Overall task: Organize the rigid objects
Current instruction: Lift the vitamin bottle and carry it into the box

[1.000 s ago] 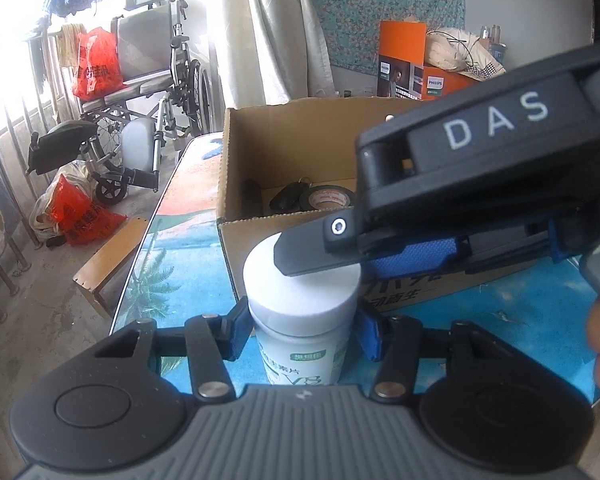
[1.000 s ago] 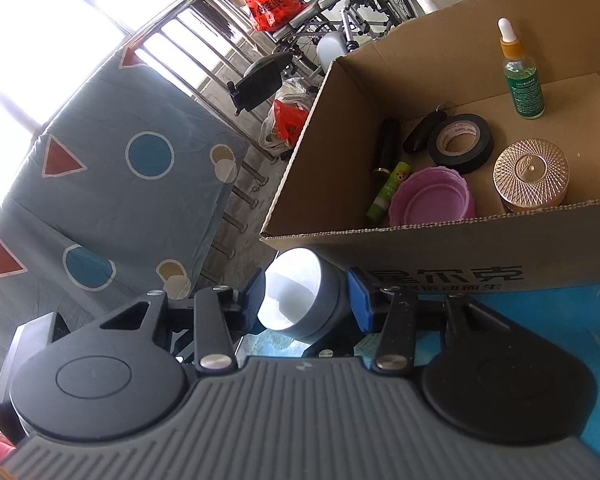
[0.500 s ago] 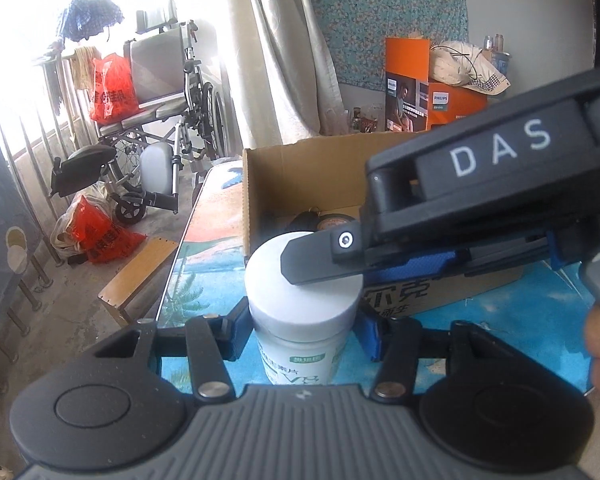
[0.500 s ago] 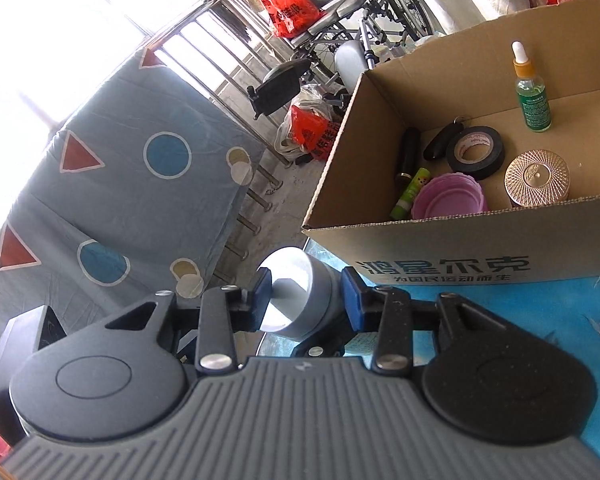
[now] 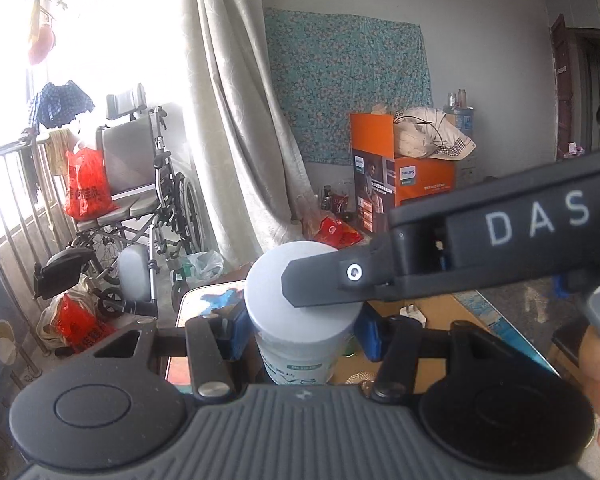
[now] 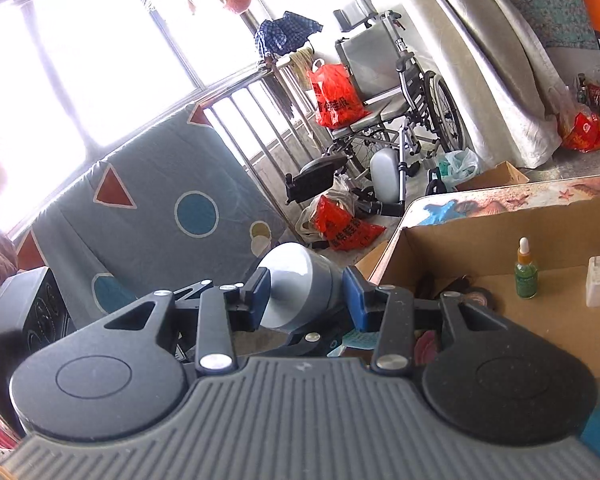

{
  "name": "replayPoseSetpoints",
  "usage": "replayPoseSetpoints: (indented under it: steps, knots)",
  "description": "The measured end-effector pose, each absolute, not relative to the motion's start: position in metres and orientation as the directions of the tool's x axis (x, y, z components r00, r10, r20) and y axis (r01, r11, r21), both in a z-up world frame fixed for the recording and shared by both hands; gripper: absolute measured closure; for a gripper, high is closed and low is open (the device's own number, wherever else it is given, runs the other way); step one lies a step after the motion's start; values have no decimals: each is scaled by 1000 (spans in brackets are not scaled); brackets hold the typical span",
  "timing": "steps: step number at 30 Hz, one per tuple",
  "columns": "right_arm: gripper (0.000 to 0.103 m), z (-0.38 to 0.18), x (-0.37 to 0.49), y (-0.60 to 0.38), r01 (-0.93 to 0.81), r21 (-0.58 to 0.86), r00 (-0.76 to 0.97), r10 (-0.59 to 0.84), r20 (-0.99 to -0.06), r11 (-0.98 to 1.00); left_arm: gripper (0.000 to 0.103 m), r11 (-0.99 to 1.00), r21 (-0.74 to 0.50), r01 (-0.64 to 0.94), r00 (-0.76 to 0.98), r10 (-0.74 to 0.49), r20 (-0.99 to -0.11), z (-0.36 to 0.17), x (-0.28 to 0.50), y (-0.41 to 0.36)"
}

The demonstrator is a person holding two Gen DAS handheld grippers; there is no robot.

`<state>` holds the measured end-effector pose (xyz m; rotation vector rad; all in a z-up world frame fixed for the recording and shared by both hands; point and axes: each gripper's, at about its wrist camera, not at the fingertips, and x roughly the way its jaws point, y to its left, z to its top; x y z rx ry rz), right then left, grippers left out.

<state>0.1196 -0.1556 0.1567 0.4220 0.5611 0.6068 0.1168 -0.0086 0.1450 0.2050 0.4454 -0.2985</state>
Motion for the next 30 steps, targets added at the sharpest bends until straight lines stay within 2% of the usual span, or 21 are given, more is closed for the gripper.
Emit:
replayPoseSetpoints:
  steps: [4,10,19,30]
  knots:
    - [63,155,143,-199,-330,515,725,562,-399,791,49,909,62,412,799,-328,-505,134,155,-44]
    - [63,105,176,-254,-192,543,728,490,-480,817,49,878,-9,478,687,-381,-619,86,200,-83]
    - [63,20,216,-286,-84,596,673,487,-556,798,49,870,-46,490,577,-364,-731,27,239,-112]
    - [61,-9,237,-284,-62,558,647,459,-608,827,49,873,-76,482,505,-348,-790,-1,257,-123]
